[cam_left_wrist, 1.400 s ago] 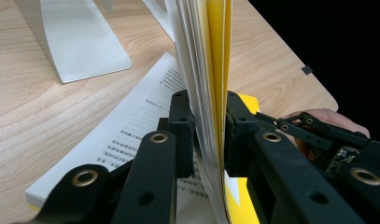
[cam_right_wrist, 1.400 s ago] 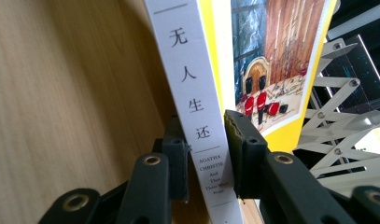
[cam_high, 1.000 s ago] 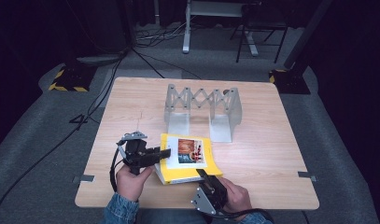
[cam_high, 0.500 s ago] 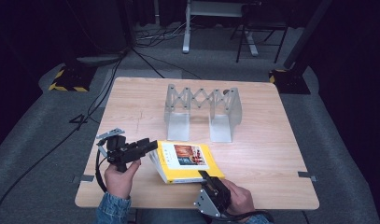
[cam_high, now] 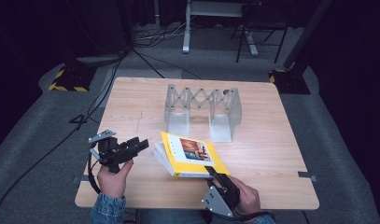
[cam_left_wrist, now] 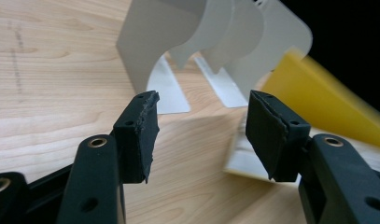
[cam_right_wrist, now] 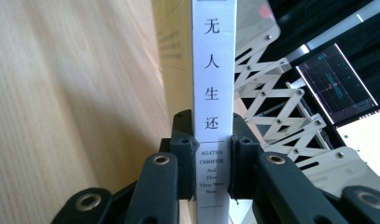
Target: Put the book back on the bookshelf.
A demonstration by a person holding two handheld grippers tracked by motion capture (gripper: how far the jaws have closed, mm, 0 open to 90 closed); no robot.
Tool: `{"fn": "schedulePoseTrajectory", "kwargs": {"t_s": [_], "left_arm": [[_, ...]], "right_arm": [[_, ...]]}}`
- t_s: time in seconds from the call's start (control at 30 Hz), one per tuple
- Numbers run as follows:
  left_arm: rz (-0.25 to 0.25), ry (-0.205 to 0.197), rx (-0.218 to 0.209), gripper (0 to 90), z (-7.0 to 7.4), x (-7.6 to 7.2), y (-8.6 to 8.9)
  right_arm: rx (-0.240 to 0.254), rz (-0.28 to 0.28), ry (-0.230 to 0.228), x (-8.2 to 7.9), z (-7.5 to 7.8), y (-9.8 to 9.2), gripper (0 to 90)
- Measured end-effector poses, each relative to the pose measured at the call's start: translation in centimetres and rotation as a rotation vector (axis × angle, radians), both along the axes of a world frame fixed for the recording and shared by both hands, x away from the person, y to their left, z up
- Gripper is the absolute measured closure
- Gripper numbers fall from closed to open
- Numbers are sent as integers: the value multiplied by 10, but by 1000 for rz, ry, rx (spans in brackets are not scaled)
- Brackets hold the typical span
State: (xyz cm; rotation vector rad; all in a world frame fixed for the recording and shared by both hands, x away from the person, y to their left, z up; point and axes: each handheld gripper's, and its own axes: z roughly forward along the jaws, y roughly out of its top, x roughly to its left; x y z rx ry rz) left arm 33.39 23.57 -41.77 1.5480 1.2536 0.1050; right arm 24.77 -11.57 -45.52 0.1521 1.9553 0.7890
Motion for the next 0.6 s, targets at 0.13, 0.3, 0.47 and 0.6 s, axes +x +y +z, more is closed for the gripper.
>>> {"fn": "schedulePoseTrajectory", "kwargs": {"t_s": [0.13, 0.3, 0.47, 0.6], "left_arm": [[28, 9, 48, 441, -9, 1, 2], [56, 6, 122, 440, -19, 2, 6], [75, -19, 210, 441, -30, 1, 9], [68, -36, 322, 457, -43, 4, 7]], "right_arm": [[39, 2, 5, 1, 9, -6, 762], [76, -4, 13, 2, 20, -13, 762], [116, -9, 17, 4, 30, -18, 762], [156, -5, 23, 6, 39, -24, 762]]}}
